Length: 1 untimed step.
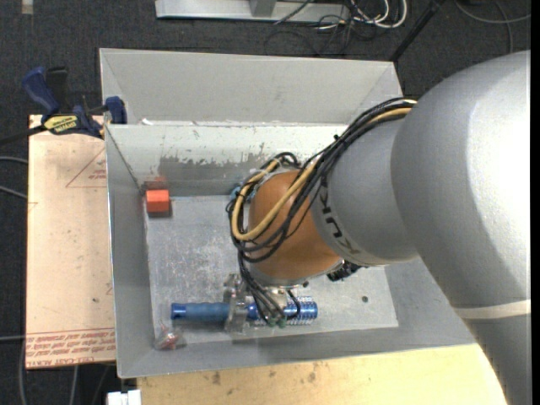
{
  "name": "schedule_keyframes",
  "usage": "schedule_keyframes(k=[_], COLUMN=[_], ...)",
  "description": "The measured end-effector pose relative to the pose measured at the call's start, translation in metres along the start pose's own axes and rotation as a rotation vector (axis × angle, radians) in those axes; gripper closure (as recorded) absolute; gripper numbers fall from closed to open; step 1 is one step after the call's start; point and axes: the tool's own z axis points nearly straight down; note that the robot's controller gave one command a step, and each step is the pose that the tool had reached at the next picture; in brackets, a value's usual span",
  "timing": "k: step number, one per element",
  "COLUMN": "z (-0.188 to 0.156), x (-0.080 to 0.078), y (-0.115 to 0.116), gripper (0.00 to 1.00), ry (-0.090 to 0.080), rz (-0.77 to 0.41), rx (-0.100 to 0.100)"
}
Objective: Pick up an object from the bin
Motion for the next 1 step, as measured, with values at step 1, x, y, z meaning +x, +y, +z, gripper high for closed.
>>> schedule_keyframes(k=[1], z=[-0.1692], x=[-0.0147], y=[0.0052], gripper=[1.00], ry=[-0.011], rz=[-0.020], rx=[-0.003])
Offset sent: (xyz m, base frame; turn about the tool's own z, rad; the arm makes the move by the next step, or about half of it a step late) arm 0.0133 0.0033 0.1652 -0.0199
